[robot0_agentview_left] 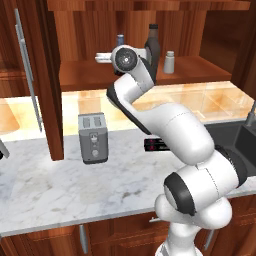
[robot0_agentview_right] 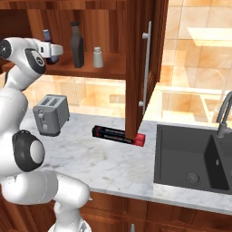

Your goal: There are various items on the counter. Only move the condiments/shakers into the cabinet.

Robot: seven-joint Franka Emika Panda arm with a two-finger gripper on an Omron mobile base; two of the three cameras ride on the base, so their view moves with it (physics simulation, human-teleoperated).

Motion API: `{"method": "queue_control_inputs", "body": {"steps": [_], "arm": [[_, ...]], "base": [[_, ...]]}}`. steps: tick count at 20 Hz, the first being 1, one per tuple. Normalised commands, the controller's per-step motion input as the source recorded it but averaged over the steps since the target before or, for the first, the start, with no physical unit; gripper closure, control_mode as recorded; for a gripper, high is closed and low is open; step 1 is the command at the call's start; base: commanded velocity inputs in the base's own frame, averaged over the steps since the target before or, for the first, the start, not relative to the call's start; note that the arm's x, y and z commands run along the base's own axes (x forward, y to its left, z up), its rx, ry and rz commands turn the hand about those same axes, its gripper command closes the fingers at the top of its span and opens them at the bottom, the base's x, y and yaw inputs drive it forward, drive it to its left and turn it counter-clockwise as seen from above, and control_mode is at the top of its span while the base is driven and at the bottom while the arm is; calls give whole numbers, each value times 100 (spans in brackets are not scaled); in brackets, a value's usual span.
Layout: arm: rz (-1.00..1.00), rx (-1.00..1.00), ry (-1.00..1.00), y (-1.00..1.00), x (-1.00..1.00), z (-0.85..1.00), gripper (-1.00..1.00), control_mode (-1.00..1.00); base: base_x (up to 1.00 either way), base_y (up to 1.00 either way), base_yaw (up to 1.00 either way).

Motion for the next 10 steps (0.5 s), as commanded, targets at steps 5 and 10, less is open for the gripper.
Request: {"method": "queue_control_inputs", "body": {"steps": [5,10], "arm": [[0,0,3,-5,18,-24,100,-100],[0,0,0,-2,14,-17,100,-100]], "base": [[0,0,0],[0,0,0]]}}
